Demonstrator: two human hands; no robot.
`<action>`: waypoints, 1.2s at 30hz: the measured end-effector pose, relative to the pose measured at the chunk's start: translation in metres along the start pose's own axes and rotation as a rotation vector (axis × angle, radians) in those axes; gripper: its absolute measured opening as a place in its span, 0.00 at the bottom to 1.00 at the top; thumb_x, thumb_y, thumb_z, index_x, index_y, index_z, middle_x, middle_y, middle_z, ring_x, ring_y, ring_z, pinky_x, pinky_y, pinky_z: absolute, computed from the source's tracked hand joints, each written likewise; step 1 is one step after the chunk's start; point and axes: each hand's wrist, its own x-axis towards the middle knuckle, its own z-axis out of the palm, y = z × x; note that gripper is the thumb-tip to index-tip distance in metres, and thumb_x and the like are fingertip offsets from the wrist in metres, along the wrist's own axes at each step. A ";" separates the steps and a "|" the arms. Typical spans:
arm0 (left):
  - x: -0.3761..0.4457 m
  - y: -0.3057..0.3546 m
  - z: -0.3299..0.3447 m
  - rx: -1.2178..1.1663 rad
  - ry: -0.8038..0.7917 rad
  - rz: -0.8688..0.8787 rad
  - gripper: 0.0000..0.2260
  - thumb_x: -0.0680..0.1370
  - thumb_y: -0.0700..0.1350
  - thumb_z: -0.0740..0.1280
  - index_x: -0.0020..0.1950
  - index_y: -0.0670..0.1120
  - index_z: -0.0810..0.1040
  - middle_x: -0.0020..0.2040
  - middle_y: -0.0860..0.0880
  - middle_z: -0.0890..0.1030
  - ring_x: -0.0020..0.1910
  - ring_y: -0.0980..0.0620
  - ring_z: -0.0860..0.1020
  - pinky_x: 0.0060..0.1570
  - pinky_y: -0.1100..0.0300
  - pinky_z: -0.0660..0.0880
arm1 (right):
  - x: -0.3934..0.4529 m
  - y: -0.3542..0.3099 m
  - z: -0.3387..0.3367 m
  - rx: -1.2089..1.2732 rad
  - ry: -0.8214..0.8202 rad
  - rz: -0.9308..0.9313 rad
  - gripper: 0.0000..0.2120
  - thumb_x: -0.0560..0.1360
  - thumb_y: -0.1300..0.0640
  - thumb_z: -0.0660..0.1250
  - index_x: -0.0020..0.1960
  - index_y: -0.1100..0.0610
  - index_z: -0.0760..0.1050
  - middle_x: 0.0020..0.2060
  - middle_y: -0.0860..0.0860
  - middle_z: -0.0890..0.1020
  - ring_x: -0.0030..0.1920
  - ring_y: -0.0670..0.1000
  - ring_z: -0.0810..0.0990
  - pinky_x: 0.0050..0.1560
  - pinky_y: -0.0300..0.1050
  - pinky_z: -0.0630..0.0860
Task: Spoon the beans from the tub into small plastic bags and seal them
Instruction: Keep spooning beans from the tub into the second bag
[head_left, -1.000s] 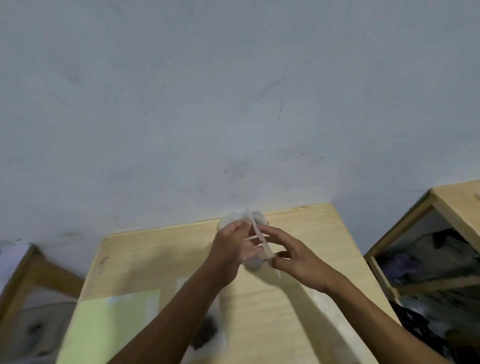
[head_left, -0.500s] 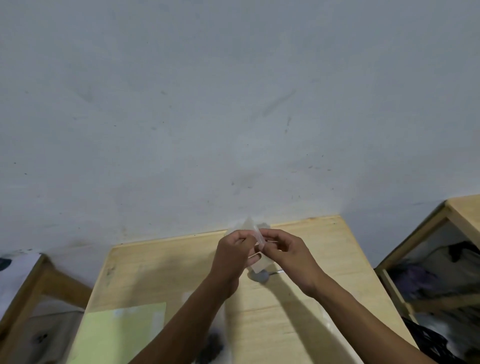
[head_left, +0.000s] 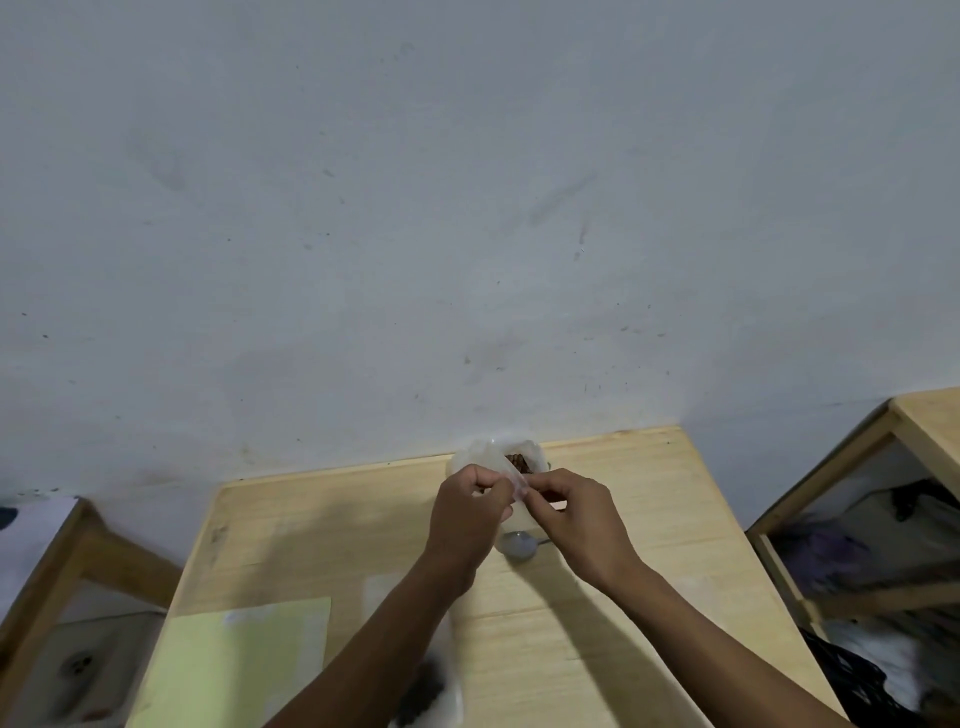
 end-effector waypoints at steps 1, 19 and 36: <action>0.000 0.000 0.000 -0.004 0.003 -0.007 0.06 0.68 0.45 0.69 0.40 0.43 0.80 0.37 0.48 0.84 0.39 0.50 0.84 0.55 0.43 0.80 | 0.001 0.001 0.001 -0.035 0.012 -0.007 0.09 0.77 0.58 0.69 0.41 0.48 0.84 0.37 0.44 0.85 0.42 0.42 0.81 0.45 0.36 0.76; -0.005 -0.001 0.004 0.371 0.011 0.103 0.09 0.73 0.42 0.70 0.34 0.40 0.76 0.32 0.50 0.76 0.31 0.54 0.71 0.29 0.66 0.67 | 0.028 0.006 -0.018 -0.054 0.212 0.168 0.08 0.77 0.59 0.65 0.41 0.60 0.78 0.37 0.52 0.82 0.30 0.54 0.83 0.28 0.36 0.75; -0.015 -0.018 -0.010 0.658 -0.040 0.494 0.22 0.76 0.52 0.65 0.69 0.49 0.71 0.67 0.54 0.72 0.64 0.57 0.72 0.54 0.72 0.64 | 0.017 0.007 -0.001 0.264 0.327 0.219 0.08 0.77 0.63 0.65 0.45 0.57 0.83 0.41 0.55 0.84 0.37 0.53 0.85 0.37 0.47 0.84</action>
